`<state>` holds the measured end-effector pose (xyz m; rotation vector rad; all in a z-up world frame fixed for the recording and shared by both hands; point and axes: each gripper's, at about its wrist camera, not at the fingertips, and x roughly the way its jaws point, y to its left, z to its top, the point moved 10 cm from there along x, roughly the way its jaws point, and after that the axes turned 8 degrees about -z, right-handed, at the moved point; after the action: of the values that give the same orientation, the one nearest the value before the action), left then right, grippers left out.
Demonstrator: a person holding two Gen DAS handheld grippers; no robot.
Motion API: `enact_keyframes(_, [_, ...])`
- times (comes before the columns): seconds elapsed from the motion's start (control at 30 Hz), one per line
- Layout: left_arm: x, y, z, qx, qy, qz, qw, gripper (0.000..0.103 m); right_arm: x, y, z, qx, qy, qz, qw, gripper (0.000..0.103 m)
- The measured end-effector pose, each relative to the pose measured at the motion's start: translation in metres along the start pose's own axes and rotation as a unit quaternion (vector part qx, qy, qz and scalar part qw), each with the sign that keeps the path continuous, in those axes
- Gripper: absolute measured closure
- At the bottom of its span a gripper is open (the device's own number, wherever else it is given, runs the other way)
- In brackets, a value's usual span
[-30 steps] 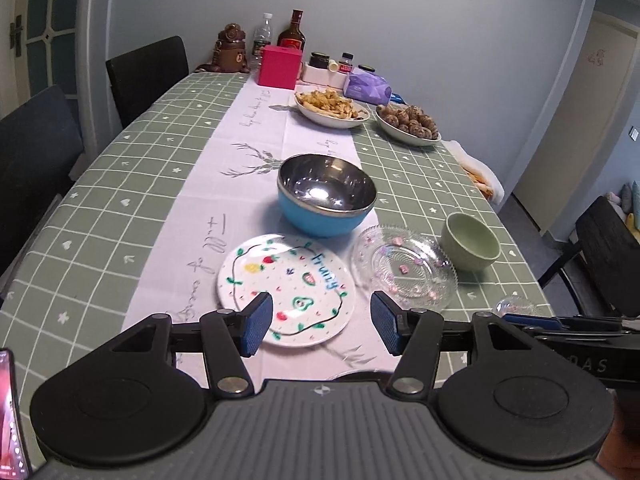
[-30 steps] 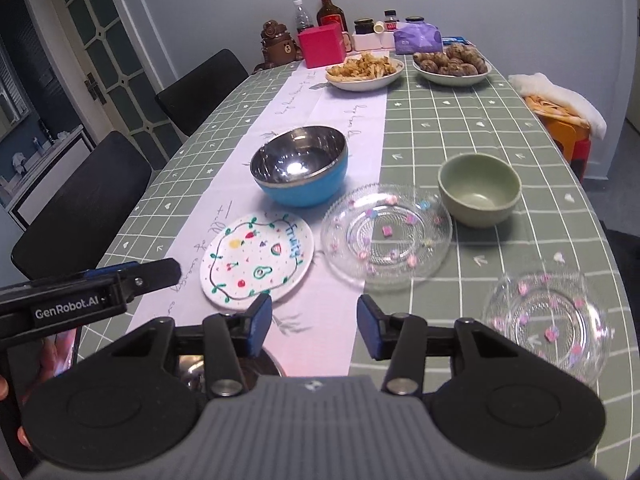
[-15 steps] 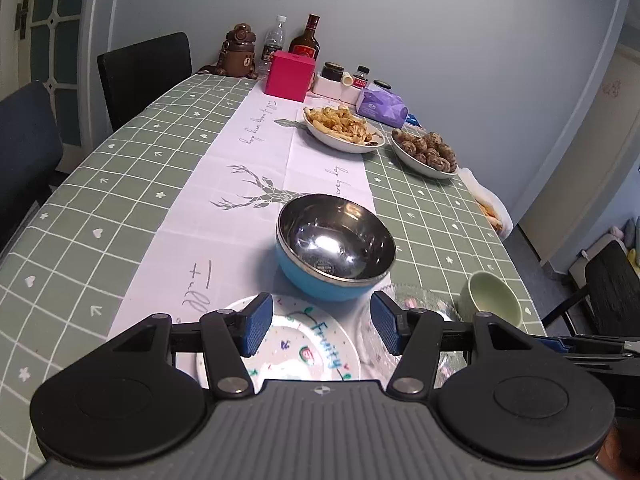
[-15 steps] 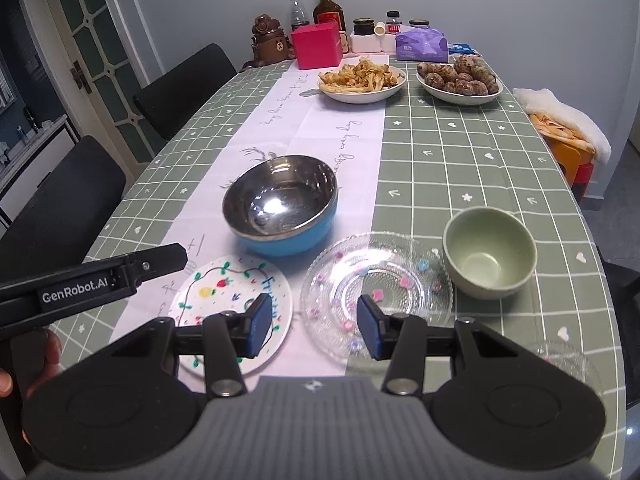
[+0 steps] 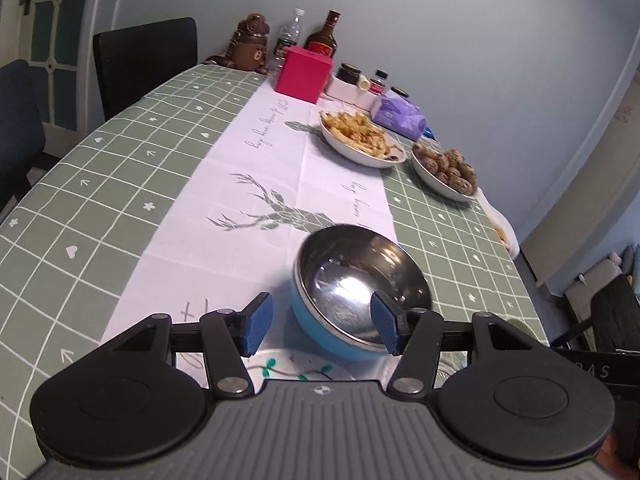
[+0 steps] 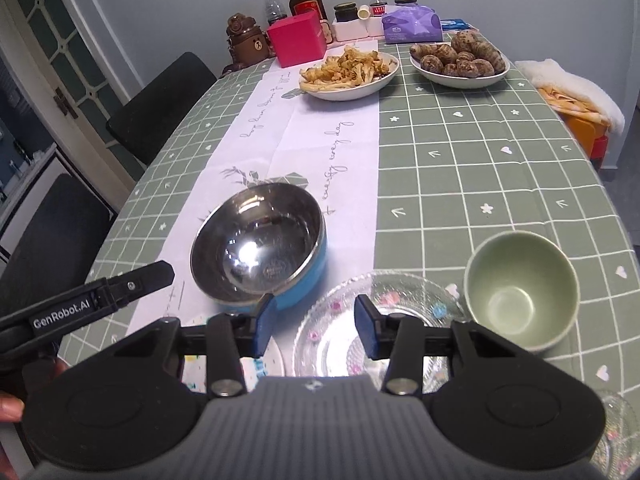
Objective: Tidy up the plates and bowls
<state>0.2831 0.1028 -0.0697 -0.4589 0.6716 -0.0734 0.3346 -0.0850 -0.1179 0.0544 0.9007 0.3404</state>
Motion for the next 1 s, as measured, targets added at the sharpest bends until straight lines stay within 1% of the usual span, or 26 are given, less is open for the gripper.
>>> enact_keyframes(0.07, [0.01,0.003,0.001,-0.008,-0.002,-0.002,1.0,0.037,0.01,0.003,0.004,0.005,0.001,0.005,1.0,0.061])
enact_keyframes(0.13, [0.02,0.009,-0.002,-0.018,0.004,-0.004,0.9998,0.037,0.019,0.006,0.007,0.008,0.004,0.008,1.0,0.066])
enact_keyframes(0.23, [0.034,0.019,-0.009,-0.048,0.013,-0.009,0.9987,0.039,0.031,0.01,0.01,0.006,0.009,0.005,1.0,0.066])
enact_keyframes(0.33, [0.042,0.026,-0.009,-0.083,0.012,-0.022,0.9962,0.04,0.041,0.012,0.013,0.004,0.011,-0.001,1.0,0.066])
enact_keyframes(0.43, [0.046,0.025,-0.008,-0.083,0.009,-0.021,0.9963,0.04,0.052,0.012,0.014,0.003,0.017,-0.012,1.0,0.067])
enact_keyframes(0.5, [0.049,0.023,-0.007,-0.075,0.007,-0.017,0.997,0.041,0.06,0.01,0.014,0.011,0.022,-0.018,1.0,0.071])
enact_keyframes(0.57, [0.053,0.023,-0.007,-0.072,0.011,-0.01,0.9973,0.048,0.066,0.009,0.014,0.02,0.027,-0.017,0.999,0.072])
enact_keyframes(0.6, [0.054,0.023,-0.007,-0.07,0.01,-0.01,0.9975,0.049,0.068,0.009,0.014,0.026,0.03,-0.016,0.999,0.073])
enact_keyframes(0.67, [0.056,0.022,-0.008,-0.066,0.012,-0.013,0.9977,0.06,0.072,0.01,0.014,0.032,0.035,-0.014,0.999,0.075])
enact_keyframes(0.77, [0.059,0.022,-0.01,-0.065,0.017,-0.02,0.9975,0.07,0.074,0.012,0.013,0.037,0.038,-0.009,0.999,0.082])
enact_keyframes(0.83, [0.06,0.02,-0.01,-0.061,0.016,-0.02,0.9978,0.075,0.074,0.013,0.014,0.04,0.036,-0.013,0.998,0.084])
enact_keyframes(1.0, [0.057,0.017,-0.011,-0.055,0.019,-0.016,0.9982,0.077,0.07,0.013,0.014,0.044,0.027,-0.023,0.998,0.087])
